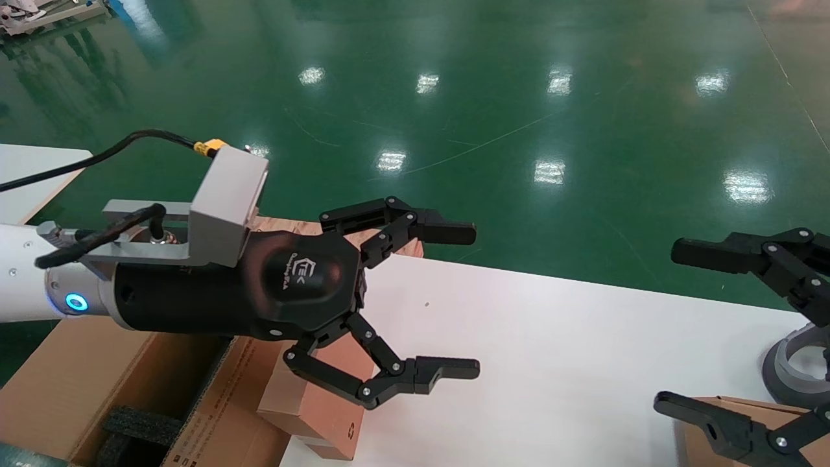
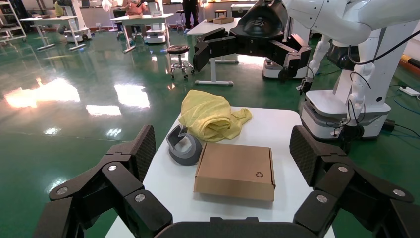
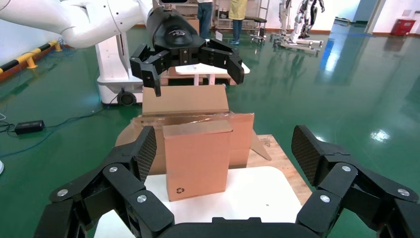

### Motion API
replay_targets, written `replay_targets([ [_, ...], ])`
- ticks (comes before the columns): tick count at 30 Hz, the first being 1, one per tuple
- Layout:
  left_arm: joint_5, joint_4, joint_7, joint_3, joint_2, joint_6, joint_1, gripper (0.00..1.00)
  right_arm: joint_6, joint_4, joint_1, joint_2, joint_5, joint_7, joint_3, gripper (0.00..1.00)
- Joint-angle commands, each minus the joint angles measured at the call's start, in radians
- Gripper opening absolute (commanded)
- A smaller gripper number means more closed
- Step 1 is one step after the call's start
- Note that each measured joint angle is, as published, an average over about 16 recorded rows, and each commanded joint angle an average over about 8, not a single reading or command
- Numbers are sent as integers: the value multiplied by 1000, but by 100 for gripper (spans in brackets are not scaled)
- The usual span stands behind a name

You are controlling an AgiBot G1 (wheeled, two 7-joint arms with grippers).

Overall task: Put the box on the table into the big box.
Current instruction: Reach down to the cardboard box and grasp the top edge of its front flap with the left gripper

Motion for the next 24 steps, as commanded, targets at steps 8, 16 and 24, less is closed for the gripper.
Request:
replay_targets([
  [8,0,0,0,0,0,0,0,100,0,0,0,0,0,0,0,100],
  [16,0,0,0,0,0,0,0,100,0,0,0,0,0,0,0,100],
  [24,1,1,0,1,-1,-1,1,100,0,0,0,0,0,0,0,100],
])
